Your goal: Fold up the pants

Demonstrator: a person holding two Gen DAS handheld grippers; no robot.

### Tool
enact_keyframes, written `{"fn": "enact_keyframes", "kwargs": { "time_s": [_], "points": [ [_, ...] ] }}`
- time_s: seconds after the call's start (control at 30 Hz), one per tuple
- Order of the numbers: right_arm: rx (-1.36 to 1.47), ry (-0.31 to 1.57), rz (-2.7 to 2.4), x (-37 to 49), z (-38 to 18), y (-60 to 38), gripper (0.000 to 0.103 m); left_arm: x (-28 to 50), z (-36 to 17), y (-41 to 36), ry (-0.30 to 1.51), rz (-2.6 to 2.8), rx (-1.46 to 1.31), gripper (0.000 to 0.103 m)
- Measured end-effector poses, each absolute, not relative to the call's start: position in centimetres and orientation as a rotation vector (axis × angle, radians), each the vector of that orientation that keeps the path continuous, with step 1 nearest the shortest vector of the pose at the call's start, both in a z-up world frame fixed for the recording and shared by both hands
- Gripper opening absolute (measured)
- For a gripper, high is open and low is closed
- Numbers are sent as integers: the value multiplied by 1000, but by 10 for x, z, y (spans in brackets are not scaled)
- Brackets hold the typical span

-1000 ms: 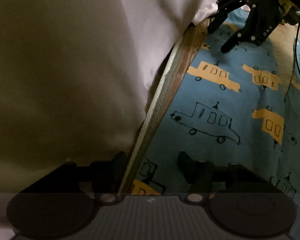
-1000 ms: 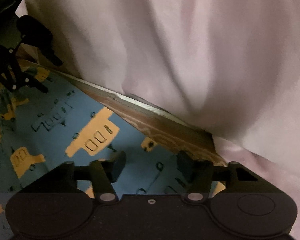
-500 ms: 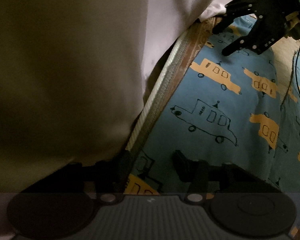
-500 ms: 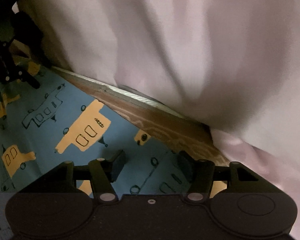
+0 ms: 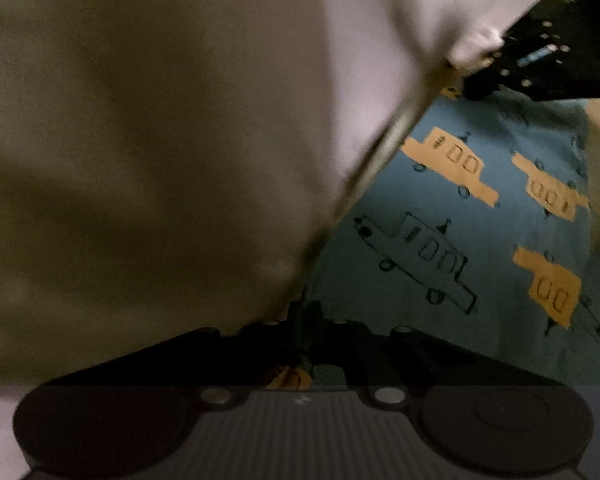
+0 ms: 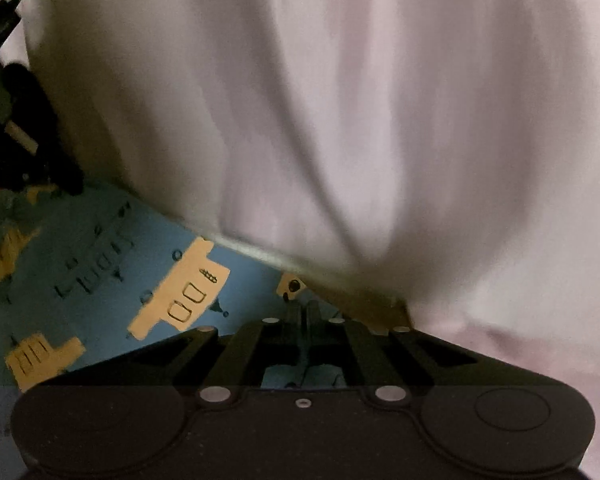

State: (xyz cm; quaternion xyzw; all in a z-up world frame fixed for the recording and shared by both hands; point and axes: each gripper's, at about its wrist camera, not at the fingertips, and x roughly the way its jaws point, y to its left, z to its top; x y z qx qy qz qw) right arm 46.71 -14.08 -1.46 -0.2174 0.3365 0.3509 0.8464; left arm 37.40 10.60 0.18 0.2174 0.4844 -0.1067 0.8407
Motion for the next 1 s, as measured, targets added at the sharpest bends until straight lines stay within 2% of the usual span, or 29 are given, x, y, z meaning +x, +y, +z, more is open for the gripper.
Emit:
{"fn": "enact_keyframes", "kwargs": {
  "time_s": [0.13, 0.37, 0.43, 0.47, 0.5, 0.53, 0.57, 0.6, 0.63, 0.8, 0.87, 1.0],
  "points": [
    [-431, 677, 732, 478, -13, -133, 0, 373, 5, 114, 989, -106, 401, 2],
    [-430, 719, 715, 490, -33, -124, 0, 387, -13, 113, 1043, -53, 382, 2],
    [-431, 724, 726, 490, -35, -122, 4, 388, -14, 115, 1052, -64, 364, 3],
    [-399, 727, 748, 490, -33, -125, 15, 388, -14, 117, 1048, -70, 360, 5],
    [-354, 718, 781, 490, -29, -129, 32, 387, -12, 119, 1042, -78, 355, 8],
    [-319, 704, 810, 490, -26, -132, 43, 385, -10, 123, 1036, -92, 343, 10],
    [-298, 683, 842, 488, -21, -134, 62, 383, -7, 127, 1033, -112, 327, 18],
    [-298, 666, 863, 487, -19, -132, 69, 383, -6, 132, 1034, -123, 318, 24],
    [-304, 655, 875, 486, -17, -129, 69, 382, -5, 137, 1036, -126, 312, 29],
    [-365, 667, 941, 493, -19, -100, 69, 377, 3, 150, 1065, -164, 311, 31],
    [-418, 665, 973, 491, -24, -90, 70, 379, 6, 157, 1073, -180, 328, 39],
    [-495, 672, 1010, 491, -25, -71, 70, 374, 11, 165, 1090, -203, 341, 46]
  ]
}}
